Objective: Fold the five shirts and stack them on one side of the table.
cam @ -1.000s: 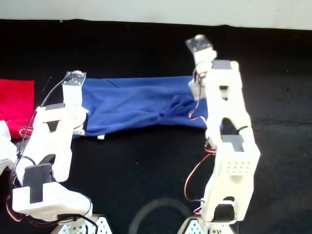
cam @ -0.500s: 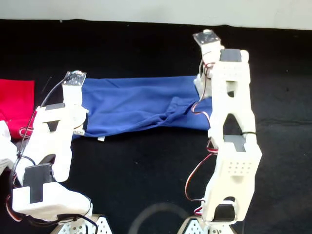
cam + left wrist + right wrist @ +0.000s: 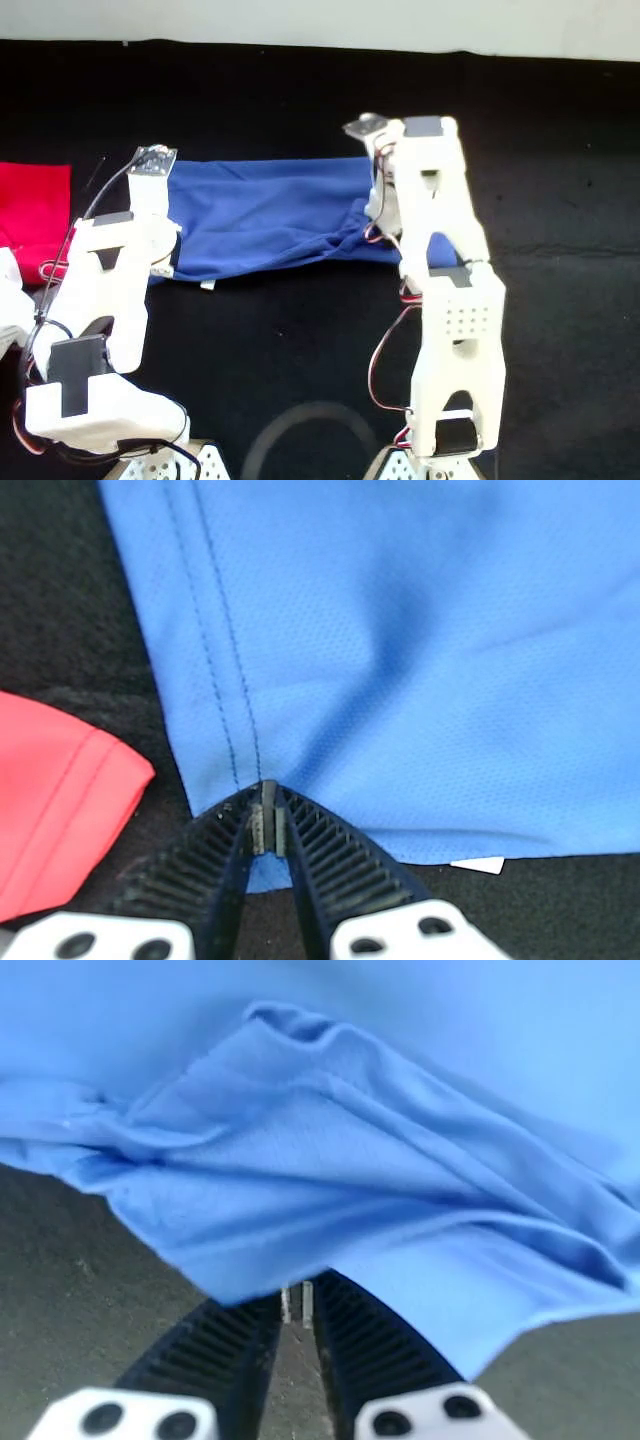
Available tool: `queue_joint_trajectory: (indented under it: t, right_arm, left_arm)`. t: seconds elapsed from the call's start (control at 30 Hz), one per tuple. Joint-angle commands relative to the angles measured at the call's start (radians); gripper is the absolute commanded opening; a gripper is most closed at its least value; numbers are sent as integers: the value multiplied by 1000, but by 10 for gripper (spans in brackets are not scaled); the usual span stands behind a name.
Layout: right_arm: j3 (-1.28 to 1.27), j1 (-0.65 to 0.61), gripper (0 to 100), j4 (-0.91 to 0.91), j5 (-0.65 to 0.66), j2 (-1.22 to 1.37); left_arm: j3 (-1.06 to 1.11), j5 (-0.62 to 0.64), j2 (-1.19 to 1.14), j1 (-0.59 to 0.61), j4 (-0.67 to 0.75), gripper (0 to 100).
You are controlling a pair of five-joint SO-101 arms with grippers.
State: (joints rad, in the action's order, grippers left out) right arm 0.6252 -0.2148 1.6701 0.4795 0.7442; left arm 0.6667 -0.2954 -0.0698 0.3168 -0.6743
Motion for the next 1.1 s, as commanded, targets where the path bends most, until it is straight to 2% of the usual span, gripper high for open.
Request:
queue_joint_trajectory:
  t: [0.0,0.27,0.77,0.93,1.07]
  right_arm:
    - [44,-24,5,-76,5,-10]
    - [188,-47,5,-168,-172,-1]
    - [232,-67,5,-193,-175,77]
    - [406,-67,5,-114,-176,77]
    - [526,-67,5,33,-176,84]
  left_arm:
    - [1,-11,-10,-8,31,8]
    - [1,-11,-10,-8,31,8]
    - [1,-11,-10,-8,31,8]
    - [1,-11,-10,-8,31,8]
    - [1,-11,-10,-8,31,8]
